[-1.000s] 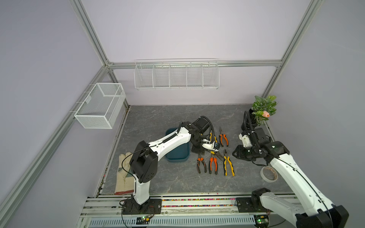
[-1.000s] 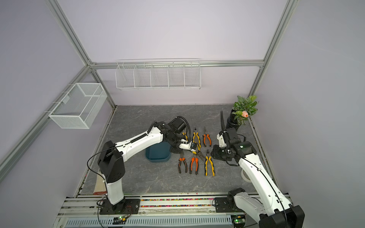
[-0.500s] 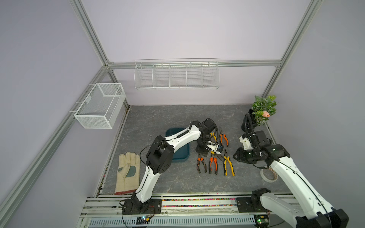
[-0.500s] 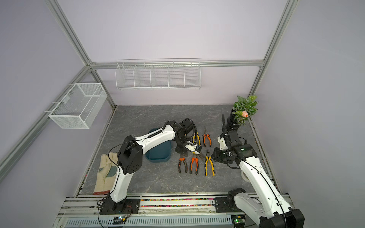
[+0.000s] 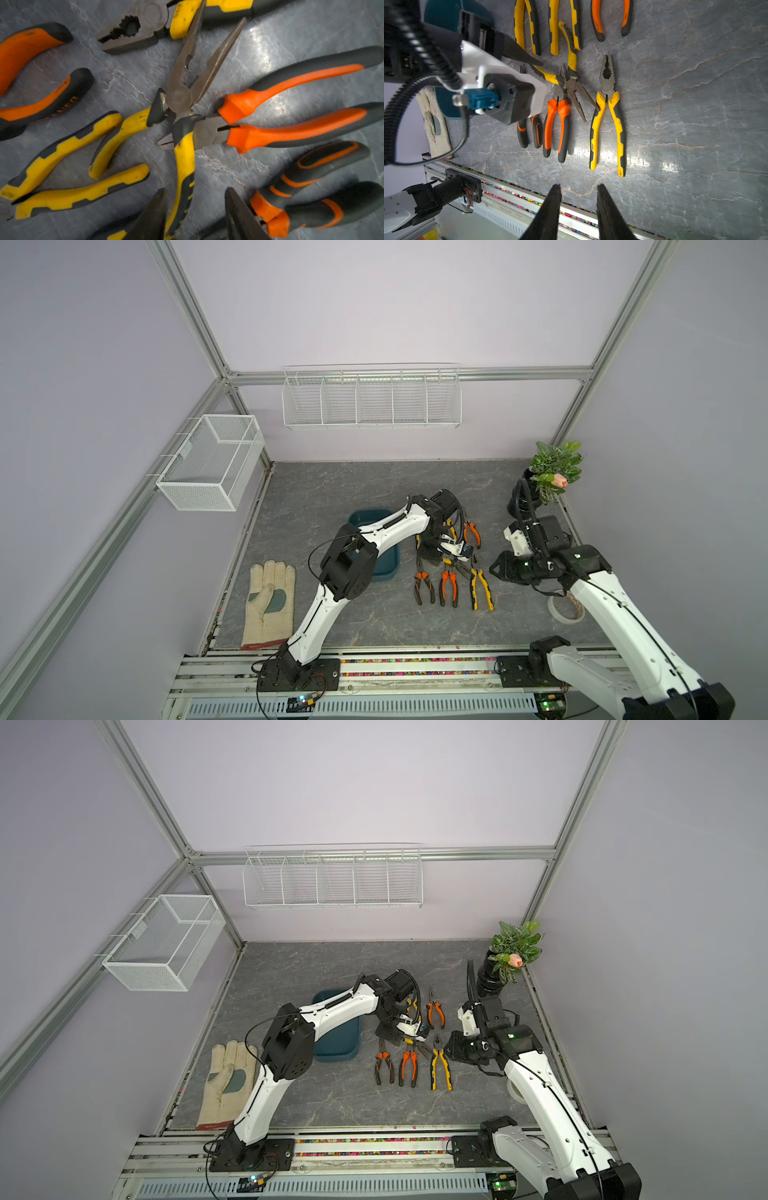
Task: Take the pliers out of the storage box
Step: Pick up the pliers at the center of the board.
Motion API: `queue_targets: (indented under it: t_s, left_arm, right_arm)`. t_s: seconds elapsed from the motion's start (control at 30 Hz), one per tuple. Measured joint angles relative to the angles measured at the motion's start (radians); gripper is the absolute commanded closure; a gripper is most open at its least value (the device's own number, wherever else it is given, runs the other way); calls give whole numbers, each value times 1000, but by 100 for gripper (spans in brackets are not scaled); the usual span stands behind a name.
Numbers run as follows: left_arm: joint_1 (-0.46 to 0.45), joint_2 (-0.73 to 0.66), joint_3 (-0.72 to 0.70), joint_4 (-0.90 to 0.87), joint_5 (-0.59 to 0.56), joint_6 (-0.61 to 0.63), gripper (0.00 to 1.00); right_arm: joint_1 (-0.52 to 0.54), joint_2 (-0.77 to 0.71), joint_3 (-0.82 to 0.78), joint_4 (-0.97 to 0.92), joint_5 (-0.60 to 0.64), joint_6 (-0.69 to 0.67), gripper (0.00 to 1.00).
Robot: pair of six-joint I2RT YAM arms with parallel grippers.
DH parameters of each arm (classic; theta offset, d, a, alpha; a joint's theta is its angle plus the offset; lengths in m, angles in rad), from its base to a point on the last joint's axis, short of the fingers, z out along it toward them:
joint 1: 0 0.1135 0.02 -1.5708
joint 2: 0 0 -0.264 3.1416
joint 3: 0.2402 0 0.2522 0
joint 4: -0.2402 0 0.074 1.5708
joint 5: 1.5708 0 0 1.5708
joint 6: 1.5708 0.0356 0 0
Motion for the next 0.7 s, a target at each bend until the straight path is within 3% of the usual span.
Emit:
queue_targets:
  t_s: [0.7]
  left_arm:
    - [0,53,63,-42,-33,-5,58]
  right_arm:
    - [-6,-2,-7,29,-21,-3,67]
